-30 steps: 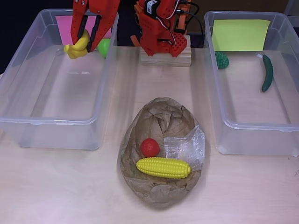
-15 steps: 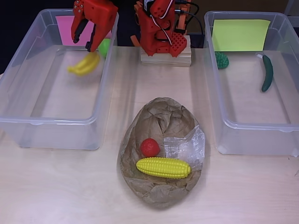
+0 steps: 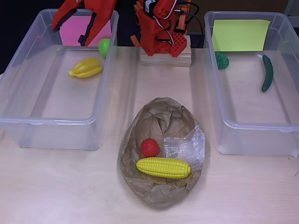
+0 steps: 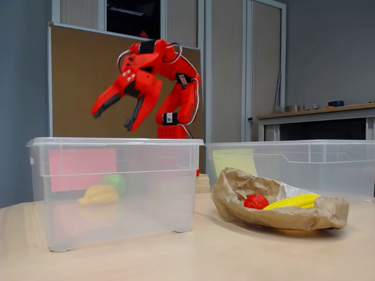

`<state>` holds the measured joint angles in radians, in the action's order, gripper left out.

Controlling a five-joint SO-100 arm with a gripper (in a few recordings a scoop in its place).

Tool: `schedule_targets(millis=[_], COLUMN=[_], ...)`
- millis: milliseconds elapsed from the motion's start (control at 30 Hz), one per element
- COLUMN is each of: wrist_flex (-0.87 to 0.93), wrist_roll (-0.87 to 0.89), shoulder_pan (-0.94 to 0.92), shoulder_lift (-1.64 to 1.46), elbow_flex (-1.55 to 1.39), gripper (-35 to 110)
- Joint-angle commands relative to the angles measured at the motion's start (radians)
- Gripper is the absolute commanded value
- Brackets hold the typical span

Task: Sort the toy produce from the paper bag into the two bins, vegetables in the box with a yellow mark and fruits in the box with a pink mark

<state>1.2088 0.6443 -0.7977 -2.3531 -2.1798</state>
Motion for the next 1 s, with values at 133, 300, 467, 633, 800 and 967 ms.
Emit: schedule_targets(millis=[133,300,467,633,800,967], wrist_flex=[-0.064,-0.114,-0.155,-0.186,-0.198,-0.313], wrist_roll=[-0.186,-0.173,-0.15,-0.103,-0.029,0.032], shoulder_pan=[0.354,0.578,0.746,0.839,0.891,0.908], shoulder_lift=[0.018,0.192,0.462,0.67,0.839,0.942], elbow_flex=[0.204,0.224,0.291,0.339,0.394,0.348], gripper=[32,29,22,19,21,26])
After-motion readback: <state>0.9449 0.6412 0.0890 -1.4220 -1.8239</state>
